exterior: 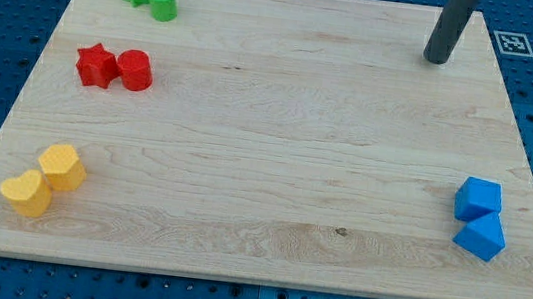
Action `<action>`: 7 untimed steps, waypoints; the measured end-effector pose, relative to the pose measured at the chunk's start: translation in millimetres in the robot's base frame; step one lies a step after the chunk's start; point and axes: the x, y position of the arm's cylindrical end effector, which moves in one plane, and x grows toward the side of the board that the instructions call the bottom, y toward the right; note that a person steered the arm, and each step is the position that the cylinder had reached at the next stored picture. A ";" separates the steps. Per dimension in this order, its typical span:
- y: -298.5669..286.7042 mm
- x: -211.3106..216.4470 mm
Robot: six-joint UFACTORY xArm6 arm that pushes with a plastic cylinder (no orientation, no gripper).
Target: Slide the red star along with the red circle to the center
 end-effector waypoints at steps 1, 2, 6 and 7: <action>-6.3 0.9; -67.9 34.7; -189.1 157.5; -191.1 157.5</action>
